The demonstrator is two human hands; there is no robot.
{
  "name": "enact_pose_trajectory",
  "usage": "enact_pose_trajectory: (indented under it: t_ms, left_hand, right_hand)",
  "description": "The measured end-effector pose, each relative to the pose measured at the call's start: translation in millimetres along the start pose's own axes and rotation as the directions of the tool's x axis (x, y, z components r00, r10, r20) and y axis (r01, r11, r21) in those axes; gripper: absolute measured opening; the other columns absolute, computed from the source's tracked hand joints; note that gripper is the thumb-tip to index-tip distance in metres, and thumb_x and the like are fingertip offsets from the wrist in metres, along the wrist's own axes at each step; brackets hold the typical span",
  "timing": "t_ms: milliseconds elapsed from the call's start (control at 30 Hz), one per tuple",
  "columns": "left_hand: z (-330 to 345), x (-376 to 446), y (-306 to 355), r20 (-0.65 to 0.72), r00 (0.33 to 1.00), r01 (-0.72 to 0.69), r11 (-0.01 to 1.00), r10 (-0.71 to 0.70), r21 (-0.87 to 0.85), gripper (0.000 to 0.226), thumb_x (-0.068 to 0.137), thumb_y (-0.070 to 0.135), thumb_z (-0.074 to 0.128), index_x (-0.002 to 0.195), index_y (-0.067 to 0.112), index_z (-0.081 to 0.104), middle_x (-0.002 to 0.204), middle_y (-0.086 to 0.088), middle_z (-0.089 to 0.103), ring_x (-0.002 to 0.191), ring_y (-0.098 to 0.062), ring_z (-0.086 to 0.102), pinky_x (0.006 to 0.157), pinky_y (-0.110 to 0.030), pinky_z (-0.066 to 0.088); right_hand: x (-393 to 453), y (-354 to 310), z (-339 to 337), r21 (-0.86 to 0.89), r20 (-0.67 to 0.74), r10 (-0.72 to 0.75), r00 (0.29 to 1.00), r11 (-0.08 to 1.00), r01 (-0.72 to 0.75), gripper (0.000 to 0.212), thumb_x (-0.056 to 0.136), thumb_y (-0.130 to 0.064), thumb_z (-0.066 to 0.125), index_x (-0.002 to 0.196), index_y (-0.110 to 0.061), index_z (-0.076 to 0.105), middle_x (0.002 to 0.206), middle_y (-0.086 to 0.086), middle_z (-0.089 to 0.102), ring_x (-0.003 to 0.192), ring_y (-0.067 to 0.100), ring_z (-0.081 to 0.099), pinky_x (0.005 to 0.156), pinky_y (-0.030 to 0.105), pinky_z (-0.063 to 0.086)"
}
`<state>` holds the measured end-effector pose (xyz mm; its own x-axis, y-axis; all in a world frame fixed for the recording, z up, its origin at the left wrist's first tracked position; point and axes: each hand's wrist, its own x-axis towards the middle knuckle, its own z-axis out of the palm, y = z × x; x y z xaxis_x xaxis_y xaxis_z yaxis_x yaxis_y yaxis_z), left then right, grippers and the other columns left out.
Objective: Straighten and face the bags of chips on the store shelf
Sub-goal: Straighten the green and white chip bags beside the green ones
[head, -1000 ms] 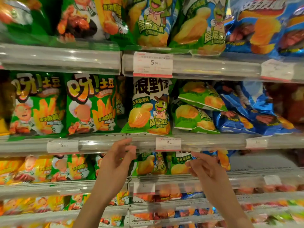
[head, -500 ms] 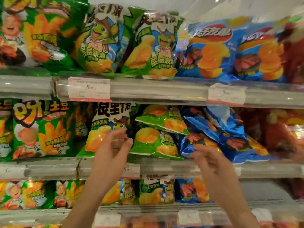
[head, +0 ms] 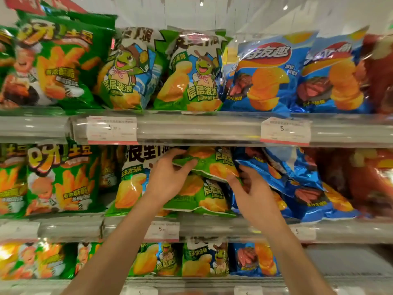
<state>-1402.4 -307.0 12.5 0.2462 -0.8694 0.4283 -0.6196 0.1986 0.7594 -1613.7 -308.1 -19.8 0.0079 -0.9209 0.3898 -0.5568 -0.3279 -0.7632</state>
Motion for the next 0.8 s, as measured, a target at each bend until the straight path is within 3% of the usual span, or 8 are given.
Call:
enact_pose_trajectory:
  t_ms: [133,233,300,433,567,667,800]
  left_hand:
    - [-10.5,-9.2,-9.2,-0.04,0.995,0.081,0.97,-0.092,-0.229,0.048,0.078,0.061,0.071,0.113,0.028,0.064,0.089,-0.008,0.076,0.08,-0.031,0.074,0.079,-0.053,0.059]
    - [-17.7,-19.4,-11.6,-0.024,0.994,0.094,0.935,-0.109,-0.342,0.037,0.086,0.044,0.074,0.115,0.024,0.064,0.092,0.0,0.077,0.084,-0.02,0.076,0.084,-0.049,0.06]
    - [-21.2,-29.5,-10.9,0.012,0.995,0.099,0.921,-0.102,-0.378,0.034,0.088,0.038,0.074,0.115,0.022,0.062,0.09,0.002,0.077,0.083,-0.019,0.076,0.081,-0.043,0.062]
    - [-28.0,-48.5,-9.8,0.092,0.995,0.071,0.921,-0.038,-0.384,0.026,0.09,0.032,0.07,0.112,0.023,0.062,0.085,0.015,0.077,0.078,-0.007,0.075,0.063,-0.02,0.058]
    - [-42.1,-46.6,-22.4,0.059,0.998,0.002,0.968,0.013,-0.252,0.035,0.098,0.049,0.049,0.121,0.029,0.064,0.107,0.017,0.071,0.102,0.001,0.065,0.086,-0.02,0.051]
    - [-55.2,-34.6,-39.1,-0.009,1.0,0.021,0.982,-0.023,-0.189,0.04,0.105,0.043,0.039,0.132,0.025,0.062,0.124,0.011,0.064,0.117,-0.007,0.058,0.101,-0.029,0.044]
    - [-64.5,-22.0,-48.2,0.012,0.998,0.07,0.975,-0.069,-0.212,0.046,0.101,0.05,0.036,0.131,0.026,0.061,0.128,0.005,0.065,0.121,-0.014,0.058,0.11,-0.045,0.042]
  right_hand:
    - [3.1,-13.9,-7.9,0.12,0.061,0.119,0.991,0.985,-0.125,0.047,0.097,-0.056,0.046,0.129,-0.023,0.058,0.104,-0.011,0.063,0.098,0.009,0.057,0.082,0.025,0.04]
    - [6.3,-32.8,-16.6,0.109,0.104,0.176,0.979,0.976,-0.187,0.039,0.1,-0.057,0.037,0.086,-0.027,0.058,0.083,-0.005,0.06,0.08,0.011,0.056,0.066,0.024,0.037]
    - [9.2,-43.0,-17.6,0.076,0.131,0.193,0.972,0.976,-0.204,0.048,0.098,-0.063,0.033,0.076,-0.025,0.053,0.076,-0.003,0.056,0.075,0.01,0.053,0.067,0.029,0.037]
    - [15.1,-50.9,-9.0,0.145,0.157,0.201,0.967,0.964,-0.224,0.04,0.093,-0.067,0.044,0.098,-0.03,0.059,0.087,-0.013,0.059,0.081,0.004,0.054,0.074,0.03,0.039]
    - [14.6,-52.8,1.4,0.212,0.088,0.17,0.982,0.96,-0.185,0.03,0.091,-0.052,0.063,0.106,-0.027,0.059,0.092,-0.017,0.06,0.082,-0.005,0.053,0.065,0.015,0.04]
    - [13.8,-52.9,2.2,0.247,0.023,0.174,0.984,0.953,-0.174,0.044,0.091,-0.045,0.066,0.125,-0.018,0.059,0.102,-0.01,0.065,0.089,0.005,0.058,0.073,0.022,0.043]
    - [5.5,-52.2,2.5,0.289,-0.028,0.18,0.983,0.943,-0.164,0.05,0.092,-0.041,0.067,0.134,-0.016,0.055,0.105,-0.008,0.062,0.093,0.006,0.058,0.08,0.023,0.041]
